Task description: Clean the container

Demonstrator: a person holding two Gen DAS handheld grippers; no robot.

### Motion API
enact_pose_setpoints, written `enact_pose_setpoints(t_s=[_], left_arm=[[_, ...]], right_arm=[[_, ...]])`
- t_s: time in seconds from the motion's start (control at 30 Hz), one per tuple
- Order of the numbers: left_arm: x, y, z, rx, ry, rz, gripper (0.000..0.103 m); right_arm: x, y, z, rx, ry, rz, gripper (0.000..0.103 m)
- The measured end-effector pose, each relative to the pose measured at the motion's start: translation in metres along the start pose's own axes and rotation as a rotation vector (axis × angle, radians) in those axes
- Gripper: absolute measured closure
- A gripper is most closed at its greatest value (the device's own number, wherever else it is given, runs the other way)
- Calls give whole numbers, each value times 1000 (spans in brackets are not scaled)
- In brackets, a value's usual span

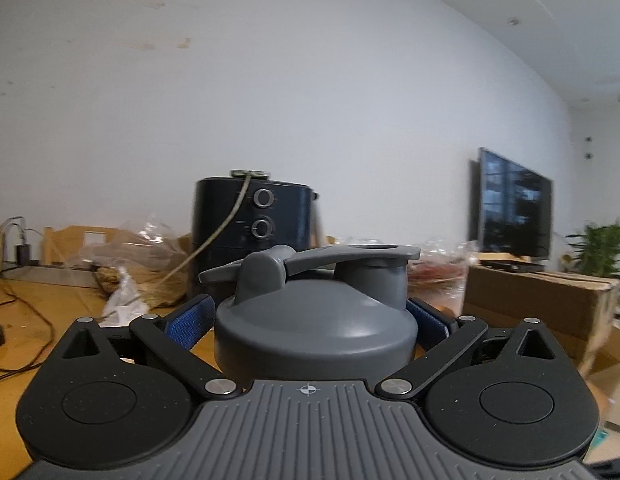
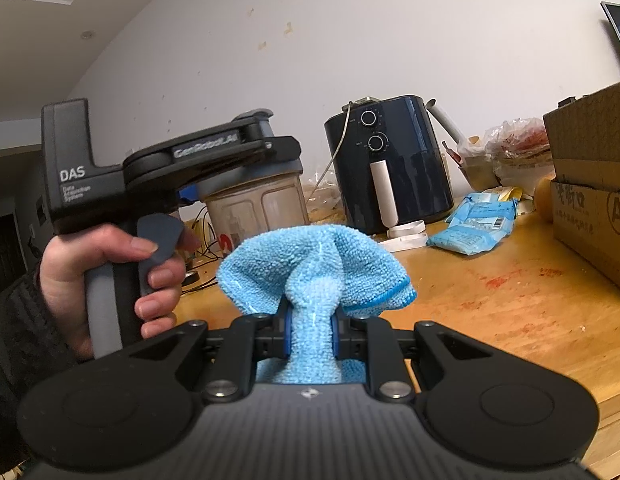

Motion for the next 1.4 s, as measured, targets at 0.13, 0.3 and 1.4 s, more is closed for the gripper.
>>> enact_pose_setpoints(t_s=[0.13,0.3,1.4], left_arm=[[0,-1,3,85,-4,0,0],[3,-1,5,180,-3,17,0],[3,-8,14,382,-17,-3,8]], right_arm=[[0,0,0,-1,2,-1,89],[-1,0,0,-2,1,-2,88],[-3,3,4,-7,-9,-7,88]])
Point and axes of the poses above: each gripper's, at about its wrist camera, not at the fingertips, and y roughly against the way its jaws point, z to its right, x to its top, the point moved 10 cm from there along -y, roughly the way its jaws point, and after that the axes turned 14 degrees about -x, right-handed, at the moved point
